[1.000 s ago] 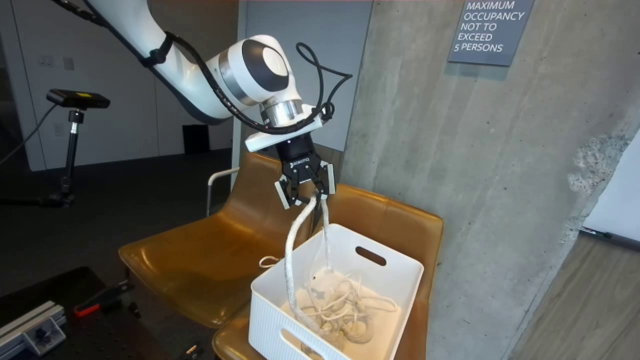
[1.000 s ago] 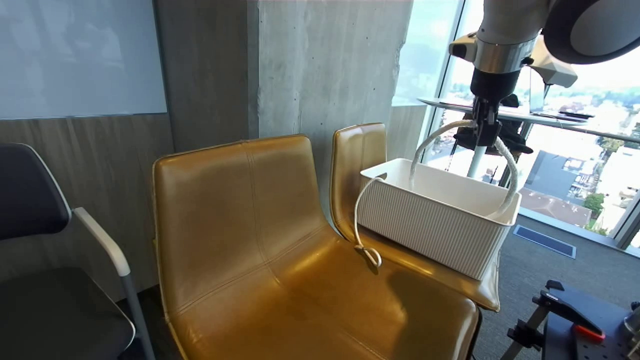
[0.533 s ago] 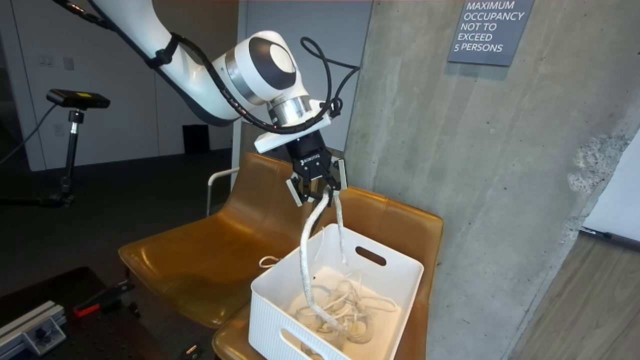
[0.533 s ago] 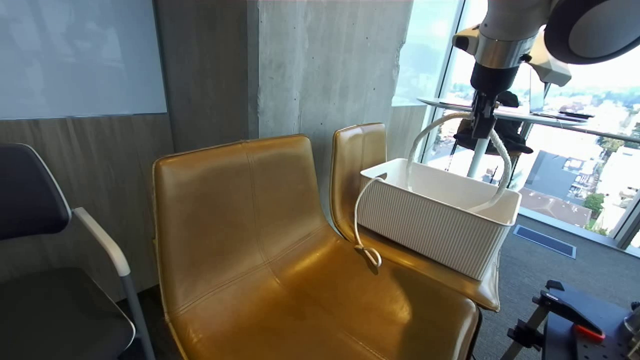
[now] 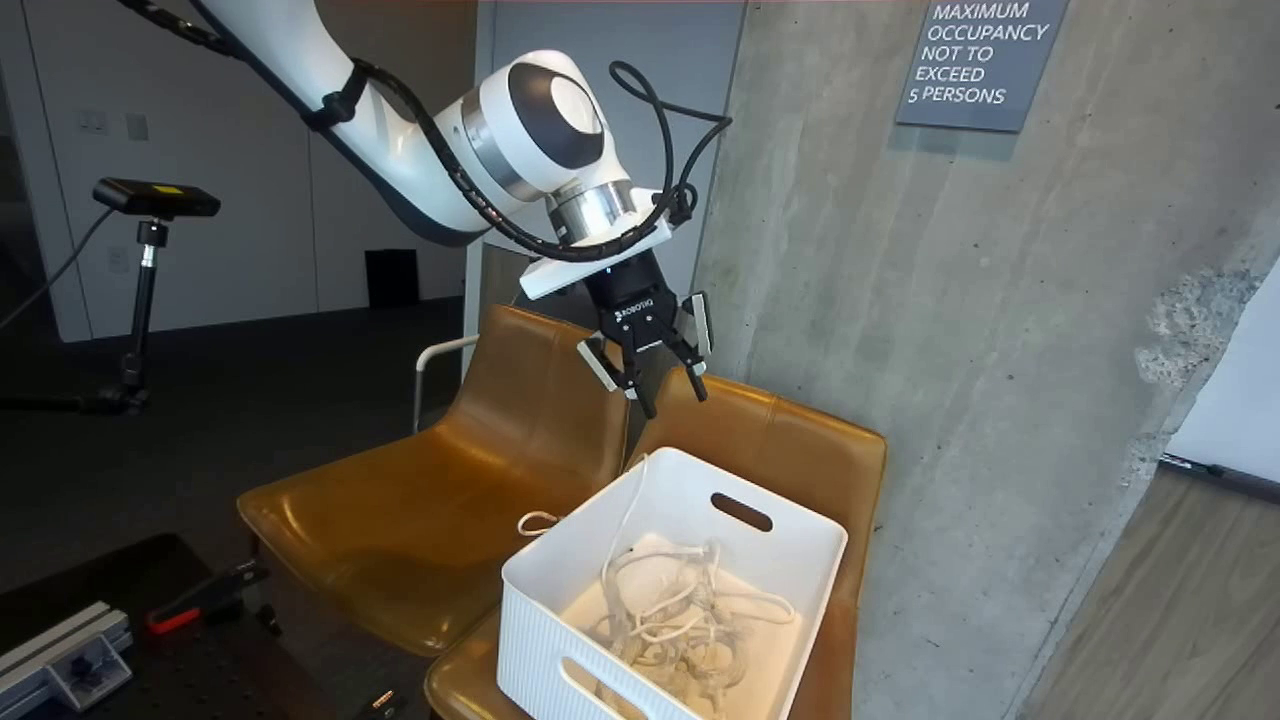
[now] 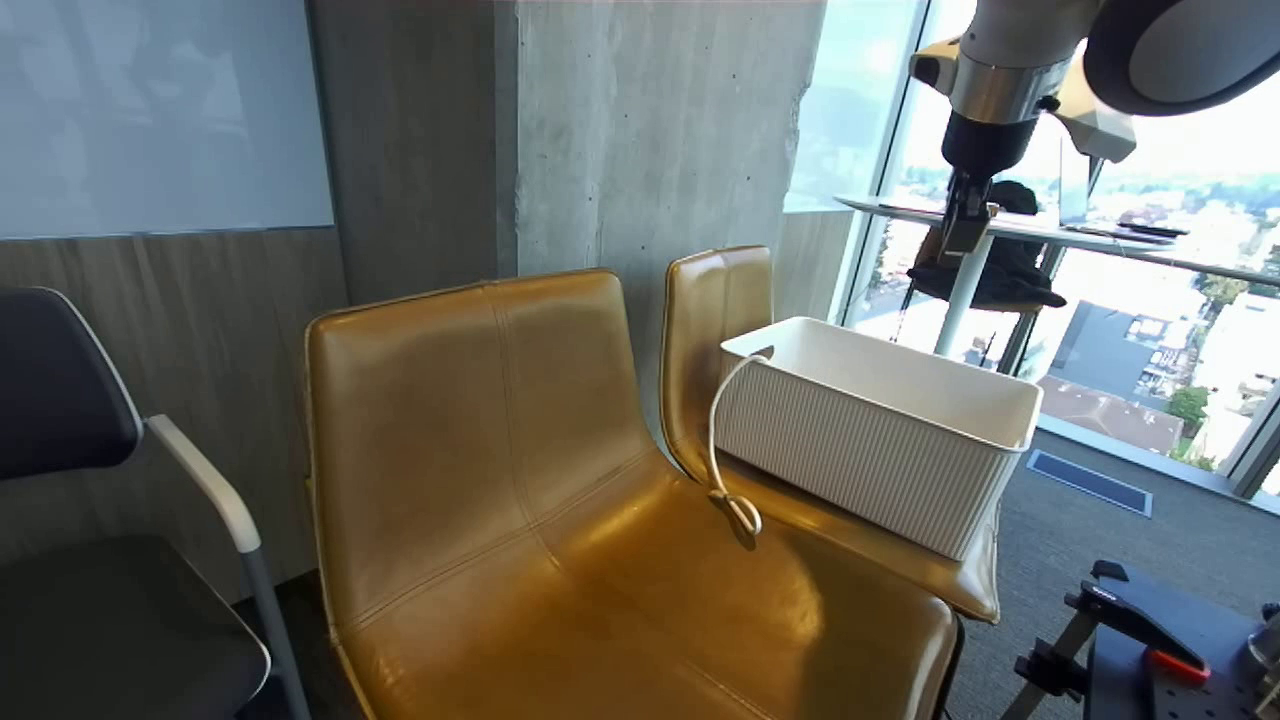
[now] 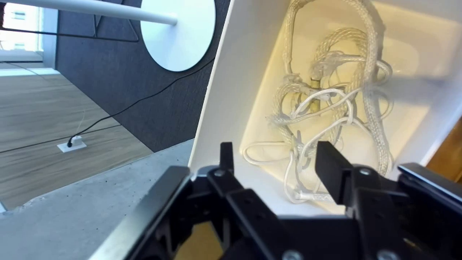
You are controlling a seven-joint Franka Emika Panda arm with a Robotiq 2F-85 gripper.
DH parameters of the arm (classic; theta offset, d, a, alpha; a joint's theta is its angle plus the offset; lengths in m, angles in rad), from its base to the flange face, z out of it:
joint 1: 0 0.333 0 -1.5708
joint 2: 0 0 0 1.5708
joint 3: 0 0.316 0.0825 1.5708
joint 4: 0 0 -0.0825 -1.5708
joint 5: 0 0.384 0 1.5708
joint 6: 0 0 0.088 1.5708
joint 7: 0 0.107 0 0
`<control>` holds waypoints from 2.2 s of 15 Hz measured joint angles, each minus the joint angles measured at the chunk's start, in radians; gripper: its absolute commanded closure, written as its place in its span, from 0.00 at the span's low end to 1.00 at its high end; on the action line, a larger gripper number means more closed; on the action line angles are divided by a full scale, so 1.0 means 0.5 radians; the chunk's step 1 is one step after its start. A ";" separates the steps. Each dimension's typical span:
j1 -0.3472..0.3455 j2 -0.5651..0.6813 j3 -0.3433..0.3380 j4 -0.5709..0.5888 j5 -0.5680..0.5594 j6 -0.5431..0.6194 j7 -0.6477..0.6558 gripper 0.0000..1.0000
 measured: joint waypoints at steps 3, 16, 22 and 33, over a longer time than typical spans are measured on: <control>0.025 0.008 0.041 0.000 0.000 0.007 0.017 0.00; 0.376 0.461 0.337 0.029 0.108 0.235 0.314 0.00; 0.375 0.764 0.276 0.087 0.306 0.474 0.440 0.00; 0.395 1.264 0.131 0.461 0.364 0.546 0.438 0.34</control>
